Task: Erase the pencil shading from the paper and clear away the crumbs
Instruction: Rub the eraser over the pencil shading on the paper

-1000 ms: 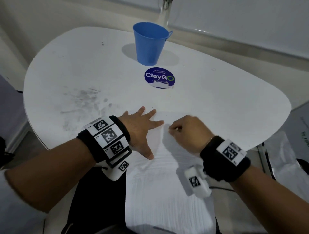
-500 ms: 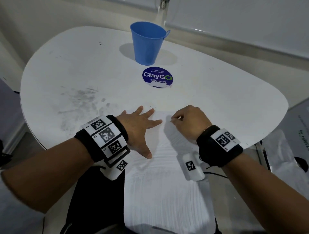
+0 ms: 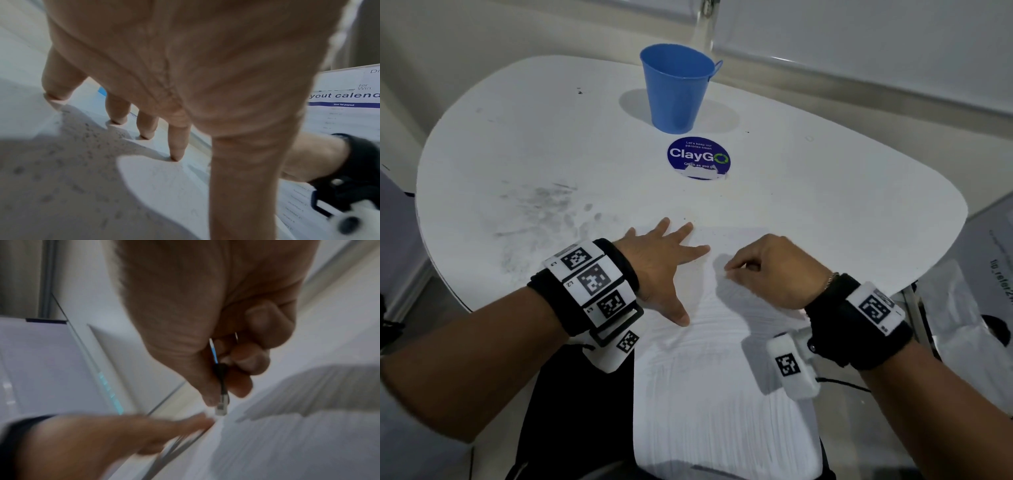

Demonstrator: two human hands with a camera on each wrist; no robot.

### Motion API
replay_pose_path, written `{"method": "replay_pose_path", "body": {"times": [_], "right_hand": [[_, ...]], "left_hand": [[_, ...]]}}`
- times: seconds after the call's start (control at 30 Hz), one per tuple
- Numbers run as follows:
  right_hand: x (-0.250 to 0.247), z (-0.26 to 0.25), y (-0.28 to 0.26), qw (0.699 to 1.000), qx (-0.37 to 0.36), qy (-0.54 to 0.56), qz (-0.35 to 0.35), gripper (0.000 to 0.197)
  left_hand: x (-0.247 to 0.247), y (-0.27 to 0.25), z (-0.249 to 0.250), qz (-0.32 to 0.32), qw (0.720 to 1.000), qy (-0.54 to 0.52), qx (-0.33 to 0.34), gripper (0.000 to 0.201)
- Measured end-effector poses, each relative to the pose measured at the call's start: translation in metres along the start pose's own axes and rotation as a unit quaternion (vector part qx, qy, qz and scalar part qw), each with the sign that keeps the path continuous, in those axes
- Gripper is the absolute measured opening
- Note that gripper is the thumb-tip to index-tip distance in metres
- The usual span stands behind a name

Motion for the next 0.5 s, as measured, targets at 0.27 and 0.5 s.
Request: {"method": "replay_pose_path", "body": {"times": [0.27,0.5], "right_hand": [[0.008,0.011,0.007,0.995,0.025,0.04,0.09,0.014],[0.012,0.013,0.001,0.996,0.015,0.017,0.087,0.019]], "left_hand": [[0.001,0.0,0.0,-0.018,1.0,-0.018,0.002,0.113],[0.002,0.005,-0.001,-0.012,1.0,-0.014,-0.003,0.111]]}}
Point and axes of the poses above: each hand's wrist, its own y-axis towards the middle knuckle, its own x-axis out of the palm, z = x × y, the point moved 3 cm from there along y, towards the middle knuckle, and after that the axes turned 8 degrees about -z, right-handed, at the moved point
